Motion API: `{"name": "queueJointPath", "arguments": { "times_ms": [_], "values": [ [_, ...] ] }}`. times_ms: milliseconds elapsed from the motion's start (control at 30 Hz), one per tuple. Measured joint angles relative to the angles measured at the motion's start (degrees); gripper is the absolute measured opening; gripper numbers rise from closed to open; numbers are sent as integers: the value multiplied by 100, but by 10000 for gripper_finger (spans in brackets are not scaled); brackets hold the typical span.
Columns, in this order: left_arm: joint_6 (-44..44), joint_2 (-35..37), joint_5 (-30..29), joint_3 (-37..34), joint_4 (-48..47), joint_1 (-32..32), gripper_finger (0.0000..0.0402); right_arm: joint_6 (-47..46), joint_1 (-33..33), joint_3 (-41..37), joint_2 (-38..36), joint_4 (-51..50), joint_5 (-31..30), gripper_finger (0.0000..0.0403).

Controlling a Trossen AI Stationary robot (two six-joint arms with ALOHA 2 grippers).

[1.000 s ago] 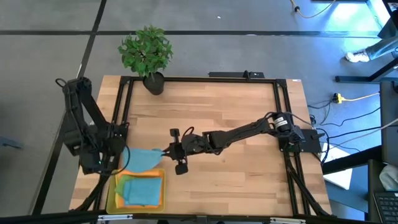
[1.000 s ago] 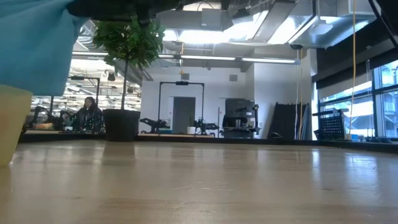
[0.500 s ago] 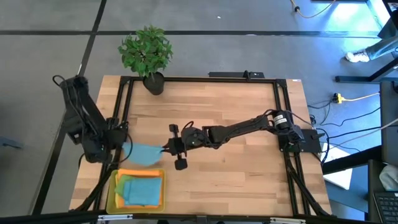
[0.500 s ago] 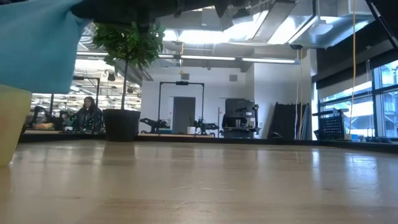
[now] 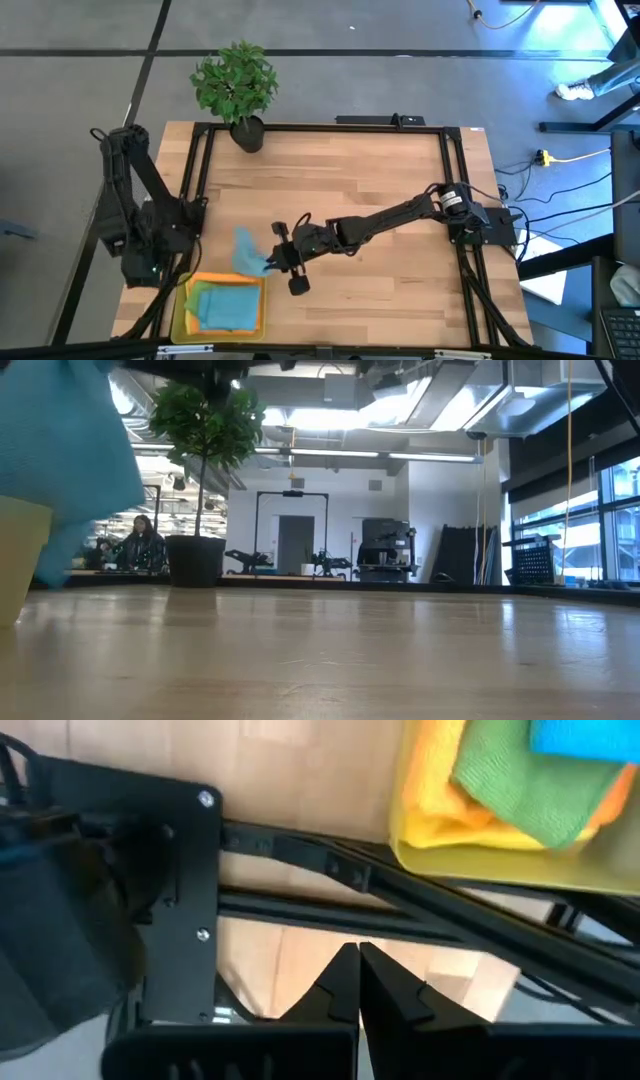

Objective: Fold microfiber towels
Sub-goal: Put the folded blue microfiber cloth into the yellow bin

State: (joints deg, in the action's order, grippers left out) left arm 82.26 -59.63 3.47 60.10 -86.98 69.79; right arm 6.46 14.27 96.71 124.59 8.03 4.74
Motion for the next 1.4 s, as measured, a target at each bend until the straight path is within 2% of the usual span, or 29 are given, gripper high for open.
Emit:
{"name": "queueJointPath", "arguments": {
  "times_ms": [67, 167, 467, 567, 667, 867, 1000, 1133, 1200, 1400],
  "values": [
    [127, -115, -42, 4, 82, 202, 1, -2, 28, -2, 23, 11, -17, 8],
    [300, -240, -483, 4, 252, 455, 1, -20, 32, 0, 23, 78, -31, 8],
    [234, -263, -3656, -11, 424, 873, 4, 113, -158, 454, 20, -713, 14, 8],
    [-161, -263, -4207, -20, 399, 827, 28, 283, -134, 732, 23, -1223, 129, 8],
    [-554, -263, -4634, -22, 399, 580, 68, 300, -94, 946, 19, -1778, 85, 8],
    [-1203, -263, -4895, -26, 440, -127, 165, 310, -74, 1178, 16, -2206, -55, 8],
    [-2071, -262, -4927, -26, 834, -635, 205, 321, -73, 1226, 19, -2342, -58, 8],
    [-3219, -197, -4922, -79, 1615, -1025, 214, 324, -57, 1228, 19, -2385, -58, 8],
    [-3776, -8, -4893, -324, 2254, -1136, 214, 326, -43, 1228, 19, -2397, -60, 8],
    [-4047, 1317, -4463, -1816, 3494, -1412, 214, 446, 58, 1226, 19, -2447, -71, 8]
  ]
}}
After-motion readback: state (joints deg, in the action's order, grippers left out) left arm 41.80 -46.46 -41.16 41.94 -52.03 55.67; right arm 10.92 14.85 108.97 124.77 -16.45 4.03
